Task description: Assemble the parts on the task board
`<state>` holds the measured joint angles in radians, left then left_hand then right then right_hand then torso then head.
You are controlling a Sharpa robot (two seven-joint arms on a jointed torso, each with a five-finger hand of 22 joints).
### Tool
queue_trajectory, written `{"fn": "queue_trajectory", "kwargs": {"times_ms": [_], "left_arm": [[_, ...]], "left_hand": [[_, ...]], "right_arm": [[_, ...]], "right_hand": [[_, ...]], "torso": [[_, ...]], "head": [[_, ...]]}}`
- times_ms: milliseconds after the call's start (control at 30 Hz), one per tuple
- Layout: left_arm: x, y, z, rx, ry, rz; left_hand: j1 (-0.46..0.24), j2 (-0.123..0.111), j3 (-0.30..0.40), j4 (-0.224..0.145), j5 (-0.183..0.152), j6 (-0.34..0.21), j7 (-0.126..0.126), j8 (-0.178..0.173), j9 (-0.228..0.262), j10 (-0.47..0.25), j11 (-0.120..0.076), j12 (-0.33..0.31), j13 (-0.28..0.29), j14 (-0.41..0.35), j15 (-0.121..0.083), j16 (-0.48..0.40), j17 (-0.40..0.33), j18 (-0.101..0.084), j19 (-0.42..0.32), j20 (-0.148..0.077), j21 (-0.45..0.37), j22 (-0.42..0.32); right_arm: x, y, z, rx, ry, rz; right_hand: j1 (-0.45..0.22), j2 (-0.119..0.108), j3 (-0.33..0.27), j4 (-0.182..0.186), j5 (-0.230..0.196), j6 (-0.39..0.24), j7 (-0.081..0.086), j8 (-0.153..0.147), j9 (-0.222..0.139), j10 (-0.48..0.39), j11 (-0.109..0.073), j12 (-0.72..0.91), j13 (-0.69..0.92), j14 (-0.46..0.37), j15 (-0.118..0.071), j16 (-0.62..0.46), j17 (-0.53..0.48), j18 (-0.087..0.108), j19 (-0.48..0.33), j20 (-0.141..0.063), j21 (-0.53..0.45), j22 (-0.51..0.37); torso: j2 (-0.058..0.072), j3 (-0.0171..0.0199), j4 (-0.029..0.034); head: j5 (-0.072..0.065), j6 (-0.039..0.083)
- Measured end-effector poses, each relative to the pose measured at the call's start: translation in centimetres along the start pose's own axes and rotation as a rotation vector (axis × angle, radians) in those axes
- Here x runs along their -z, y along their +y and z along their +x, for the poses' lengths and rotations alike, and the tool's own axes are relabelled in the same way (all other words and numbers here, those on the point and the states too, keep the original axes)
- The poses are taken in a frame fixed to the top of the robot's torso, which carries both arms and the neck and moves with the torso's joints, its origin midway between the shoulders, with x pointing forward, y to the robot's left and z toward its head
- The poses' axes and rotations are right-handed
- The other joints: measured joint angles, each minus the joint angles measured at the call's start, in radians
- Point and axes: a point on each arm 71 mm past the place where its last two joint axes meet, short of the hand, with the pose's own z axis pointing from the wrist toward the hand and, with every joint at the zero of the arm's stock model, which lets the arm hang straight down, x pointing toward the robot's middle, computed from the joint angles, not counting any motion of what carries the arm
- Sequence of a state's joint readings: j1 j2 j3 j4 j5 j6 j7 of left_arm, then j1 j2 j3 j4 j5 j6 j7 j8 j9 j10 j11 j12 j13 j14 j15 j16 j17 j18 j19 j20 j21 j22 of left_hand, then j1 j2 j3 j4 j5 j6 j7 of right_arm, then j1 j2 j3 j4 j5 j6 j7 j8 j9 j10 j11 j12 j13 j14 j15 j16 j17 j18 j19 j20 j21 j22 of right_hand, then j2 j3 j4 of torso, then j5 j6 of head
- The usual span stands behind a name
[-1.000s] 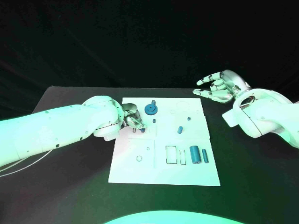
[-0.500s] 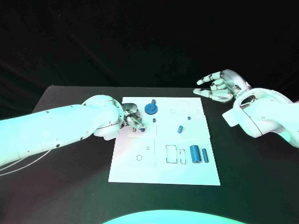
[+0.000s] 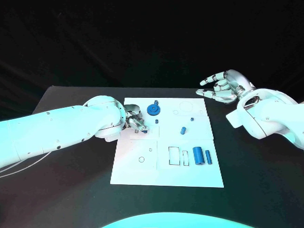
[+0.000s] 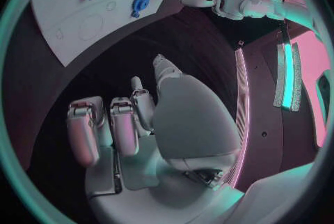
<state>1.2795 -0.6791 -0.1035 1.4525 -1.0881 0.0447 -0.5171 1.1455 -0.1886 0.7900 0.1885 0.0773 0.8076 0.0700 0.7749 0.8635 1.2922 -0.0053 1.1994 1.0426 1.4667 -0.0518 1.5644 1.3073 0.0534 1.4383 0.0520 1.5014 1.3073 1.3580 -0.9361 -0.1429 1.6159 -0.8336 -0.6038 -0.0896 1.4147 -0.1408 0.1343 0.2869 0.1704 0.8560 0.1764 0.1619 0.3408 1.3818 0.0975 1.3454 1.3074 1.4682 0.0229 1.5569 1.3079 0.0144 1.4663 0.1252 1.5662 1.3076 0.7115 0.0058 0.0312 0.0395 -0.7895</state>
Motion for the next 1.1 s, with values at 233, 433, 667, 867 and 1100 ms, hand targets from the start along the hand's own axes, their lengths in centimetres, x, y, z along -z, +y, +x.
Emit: {"fn": "queue_trajectory", "kwargs": {"times_ms": [233,433,667,867,1100], "left_arm": [[0.0,-0.01,0.07,-0.003,0.003,0.0],[0.0,0.01,0.08,-0.004,0.003,-0.001],[0.0,0.09,0.08,-0.001,0.004,-0.002],[-0.01,0.12,0.08,0.004,0.006,-0.002],[-0.04,0.13,0.06,0.009,0.014,-0.003]], "left_hand": [[0.0,0.0,0.0,0.0,0.0,0.0,0.0,0.004,0.0,0.0,0.0,0.0,0.0,0.0,0.0,0.0,0.0,0.0,0.004,0.004,0.0,0.0],[0.0,0.0,0.0,0.0,0.004,0.001,0.0,0.004,0.003,0.0,0.0,0.0,0.0,0.0,0.0,0.0,0.0,0.0,0.004,0.004,0.0,0.0],[-0.004,0.004,0.003,0.003,0.004,0.002,0.001,0.004,0.004,0.004,-0.004,0.0,-0.001,0.0,0.0,0.0,0.0,0.0,0.004,0.004,0.0,0.0],[-0.004,0.004,0.003,0.003,0.004,0.002,0.001,0.004,0.004,0.004,-0.004,0.0,-0.001,0.0,0.0,0.0,0.0,0.0,0.003,0.004,0.0,0.0],[-0.004,0.004,0.006,0.005,0.019,0.003,0.002,0.004,0.014,0.013,-0.005,0.0,-0.001,0.0,-0.007,0.0,0.0,0.0,0.007,0.0,0.0,0.001]], "right_arm": [[0.0,-0.01,0.02,0.0,0.001,0.0],[-0.01,-0.01,0.03,0.0,0.001,0.0],[-0.01,-0.02,0.04,0.0,0.001,0.0],[-0.01,-0.02,0.04,0.0,0.001,0.0],[-0.02,-0.03,0.05,0.001,0.001,0.0]], "right_hand": [[0.0,0.0,0.0,0.0,0.0,0.0,0.0,0.0,0.0,0.0,0.0,0.0,0.0,0.0,0.0,0.0,0.0,0.0,0.0,0.0,0.0,0.0],[0.0,0.0,0.0,0.0,0.0,0.0,0.0,0.0,0.0,0.0,0.0,0.0,0.0,0.0,0.0,0.0,0.0,0.0,0.0,0.0,0.0,0.0],[0.0,0.0,0.0,0.0,0.0,0.0,0.0,0.0,0.0,0.0,0.0,0.0,0.001,0.0,0.0,0.0,0.0,0.0,0.0,0.0,0.0,0.0],[0.0,0.0,0.0,0.0,0.0,0.0,0.0,0.0,0.0,0.0,0.0,0.0,0.001,0.0,0.0,0.0,0.0,0.0,0.0,0.0,0.0,0.0],[-0.002,0.002,0.0,0.0,0.0,0.0,0.0,0.0,-0.001,0.0,0.0,0.0,0.001,0.0,0.0,0.0,0.0,0.0,0.0,0.0,0.0,0.0]], "torso": [[-0.001,0.0002,0.0],[-0.001,0.0004,-0.0003],[-0.001,0.0005,-0.0008],[-0.001,0.0004,-0.0008],[0.0,0.0004,-0.0004]], "head": [[0.001,-0.001],[0.002,-0.001],[0.003,-0.001],[0.002,-0.001],[0.001,-0.004]]}}
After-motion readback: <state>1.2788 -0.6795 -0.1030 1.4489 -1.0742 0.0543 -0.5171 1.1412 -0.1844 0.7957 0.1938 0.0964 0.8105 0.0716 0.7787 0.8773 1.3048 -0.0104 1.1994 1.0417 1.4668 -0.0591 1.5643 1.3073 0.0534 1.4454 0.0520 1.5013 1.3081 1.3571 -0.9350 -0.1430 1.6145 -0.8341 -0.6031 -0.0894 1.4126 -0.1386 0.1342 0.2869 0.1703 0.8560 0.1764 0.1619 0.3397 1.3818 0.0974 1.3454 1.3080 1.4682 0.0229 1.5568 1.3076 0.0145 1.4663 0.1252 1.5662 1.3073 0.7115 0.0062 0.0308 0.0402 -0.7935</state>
